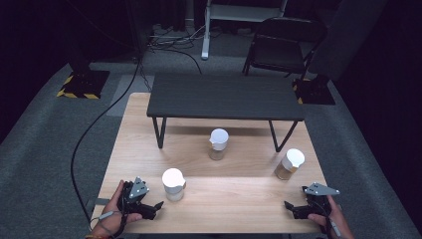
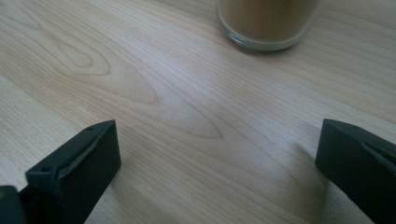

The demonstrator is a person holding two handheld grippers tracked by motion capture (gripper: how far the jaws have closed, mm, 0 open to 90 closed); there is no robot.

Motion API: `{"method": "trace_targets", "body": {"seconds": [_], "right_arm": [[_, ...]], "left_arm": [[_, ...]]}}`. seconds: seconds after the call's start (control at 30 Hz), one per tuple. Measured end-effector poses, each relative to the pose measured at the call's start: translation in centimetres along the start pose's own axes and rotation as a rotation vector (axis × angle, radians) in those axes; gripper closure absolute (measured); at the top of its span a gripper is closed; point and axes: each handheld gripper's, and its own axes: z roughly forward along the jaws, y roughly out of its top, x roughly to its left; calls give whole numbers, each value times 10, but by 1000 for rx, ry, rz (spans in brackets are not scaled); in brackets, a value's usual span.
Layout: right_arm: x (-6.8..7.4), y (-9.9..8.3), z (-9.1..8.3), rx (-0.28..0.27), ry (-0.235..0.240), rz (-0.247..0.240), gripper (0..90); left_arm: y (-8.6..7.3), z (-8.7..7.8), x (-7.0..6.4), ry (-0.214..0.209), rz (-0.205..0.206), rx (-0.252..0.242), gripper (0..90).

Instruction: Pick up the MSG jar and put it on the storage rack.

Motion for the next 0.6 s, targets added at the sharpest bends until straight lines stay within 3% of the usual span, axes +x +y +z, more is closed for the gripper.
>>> {"method": "trace_targets", "body": {"seconds": [0.33, 0.6], "right_arm": [[0, 0, 0, 0, 0, 0, 0], [0, 0, 0, 0, 0, 0, 0]], "left_arm": [[-5, -14, -5, -37, -11, -88, 14], [-4, -17, -8, -50, -16, -119, 13]]}}
